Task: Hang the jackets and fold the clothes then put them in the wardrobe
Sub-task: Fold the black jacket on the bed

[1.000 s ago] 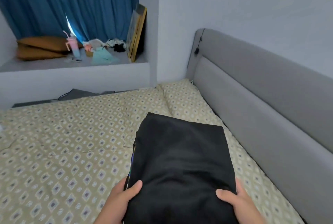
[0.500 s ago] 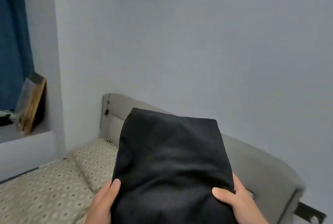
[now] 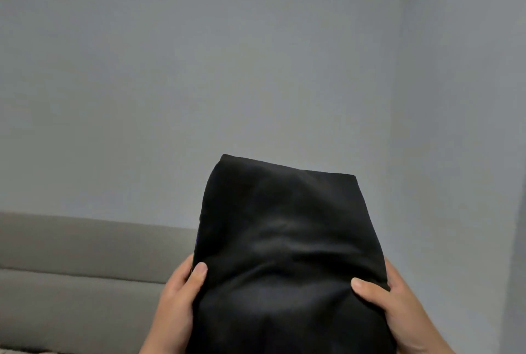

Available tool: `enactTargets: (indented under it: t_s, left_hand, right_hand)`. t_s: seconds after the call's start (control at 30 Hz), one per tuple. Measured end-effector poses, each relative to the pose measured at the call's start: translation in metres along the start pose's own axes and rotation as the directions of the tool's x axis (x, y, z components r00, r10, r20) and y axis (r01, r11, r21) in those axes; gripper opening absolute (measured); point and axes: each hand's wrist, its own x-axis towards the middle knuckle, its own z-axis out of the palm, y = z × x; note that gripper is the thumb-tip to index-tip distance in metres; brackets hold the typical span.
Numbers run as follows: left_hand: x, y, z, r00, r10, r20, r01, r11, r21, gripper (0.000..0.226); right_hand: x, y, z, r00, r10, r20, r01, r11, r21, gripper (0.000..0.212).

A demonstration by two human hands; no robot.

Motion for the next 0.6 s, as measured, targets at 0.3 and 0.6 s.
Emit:
enactTargets:
  t_s: [0.3, 0.6]
  left_hand:
    - [-0.016, -0.015, 0.174, 0.948, 0.010, 0.318, 0.017, 0.997, -0.082, 0.030]
    - [-0.094, -0.054, 0.363, 0.839, -0.036, 0.543, 0.162, 0.969, -0.186, 0.041]
  right_hand:
    - [-0.057, -0.073, -0.159, 0.969, -0.114, -0.219, 0.109, 0.993, -0.037, 0.066]
    - [-0.146, -0.143, -0.318, 0.890, -0.222, -0.397, 0.210, 0.975, -0.074, 0.065]
